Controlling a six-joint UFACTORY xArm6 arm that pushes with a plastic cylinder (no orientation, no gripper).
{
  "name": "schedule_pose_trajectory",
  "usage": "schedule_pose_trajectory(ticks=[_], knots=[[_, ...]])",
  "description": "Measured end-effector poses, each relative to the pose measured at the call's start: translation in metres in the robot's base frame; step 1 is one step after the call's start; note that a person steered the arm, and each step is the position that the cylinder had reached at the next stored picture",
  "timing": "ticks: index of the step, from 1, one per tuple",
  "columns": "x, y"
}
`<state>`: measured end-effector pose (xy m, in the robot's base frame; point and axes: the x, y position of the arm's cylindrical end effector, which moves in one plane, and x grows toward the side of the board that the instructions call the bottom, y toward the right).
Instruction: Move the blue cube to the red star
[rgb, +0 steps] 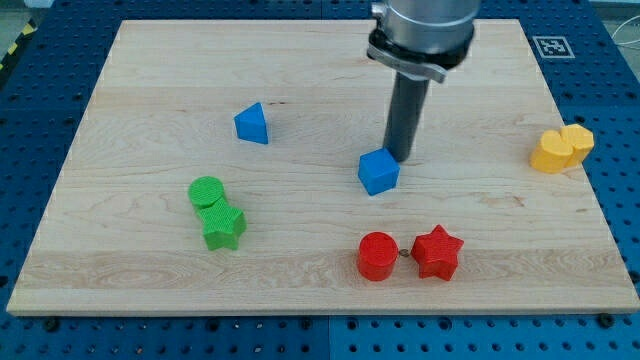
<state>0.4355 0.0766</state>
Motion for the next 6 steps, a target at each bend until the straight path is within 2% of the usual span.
schedule_pose_trajectory(ticks=[1,3,6], knots=[[-0.021,-0.028],[0.037,-0.038],[0.082,0.032]])
